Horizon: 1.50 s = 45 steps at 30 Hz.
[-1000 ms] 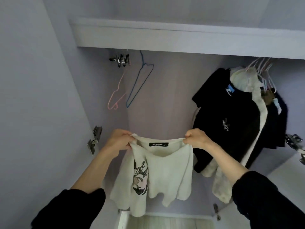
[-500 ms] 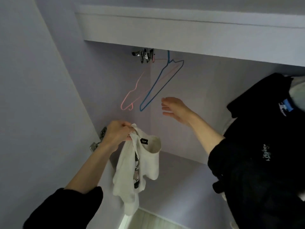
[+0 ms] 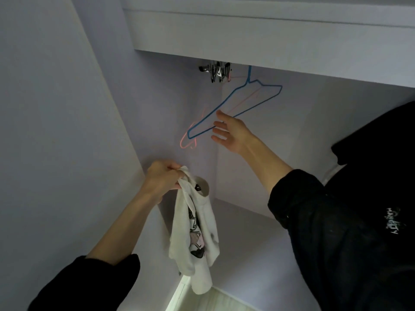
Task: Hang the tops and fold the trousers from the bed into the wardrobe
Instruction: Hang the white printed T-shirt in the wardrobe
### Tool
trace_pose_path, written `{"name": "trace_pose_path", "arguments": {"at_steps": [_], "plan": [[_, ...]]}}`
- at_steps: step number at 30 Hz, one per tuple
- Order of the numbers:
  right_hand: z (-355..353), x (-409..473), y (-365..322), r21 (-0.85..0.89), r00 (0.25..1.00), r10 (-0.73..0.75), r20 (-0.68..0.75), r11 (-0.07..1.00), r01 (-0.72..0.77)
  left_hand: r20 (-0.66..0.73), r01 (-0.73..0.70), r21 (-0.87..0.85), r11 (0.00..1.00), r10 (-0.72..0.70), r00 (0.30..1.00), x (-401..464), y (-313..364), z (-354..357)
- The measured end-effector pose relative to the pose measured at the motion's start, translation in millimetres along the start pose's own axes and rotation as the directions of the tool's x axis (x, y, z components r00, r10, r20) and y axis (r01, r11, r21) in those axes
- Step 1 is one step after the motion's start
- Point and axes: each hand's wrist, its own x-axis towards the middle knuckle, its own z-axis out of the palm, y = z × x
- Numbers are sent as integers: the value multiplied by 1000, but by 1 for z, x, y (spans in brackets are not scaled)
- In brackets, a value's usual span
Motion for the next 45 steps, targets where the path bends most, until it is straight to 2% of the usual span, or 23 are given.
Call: {"name": "trace_pose_path", "arguments": {"at_steps": [9,13,16,20,23,27,34,36,40,45], "plan": [[12,17,-1,217,999,41,29,975,-46,-24,11,-7,1000,-11,1000,4,-2,-9],[15,21,-5,216,995,2,-98,976,19,-24,20,-10,1000,-20,999,8,-3,-6],[12,23,-7,272,999,-2,-53,962,16,-8,25,2,1000,-25,1000,10,-4,-4],[9,21,-13,237,1000,-7,6,972,5,1,37,8,999,-37,999,10,-4,-3],[14,18,-16,302,995,-75,-63,949,91,-9,36,11,999,-36,999,11,-5,-5],[13,15,-19,221,955,-209,-209,941,254,10,25,10,1000,-25,1000,12,-2,-8],[0,-10,-17,137,910,-323,-260,921,366,40,-1,19,1000,0,999,9,-5,-4],[-6,-17,-10,57,887,-339,-313,926,374,46,-4,24,1000,3,999,8,-7,-3],[-28,-33,11,-136,836,-343,-428,939,315,41,-10,11,1000,10,999,6,-11,3],[-69,-66,51,-271,794,-300,-529,946,177,93,-18,14,1000,17,995,-5,-18,14]]}}
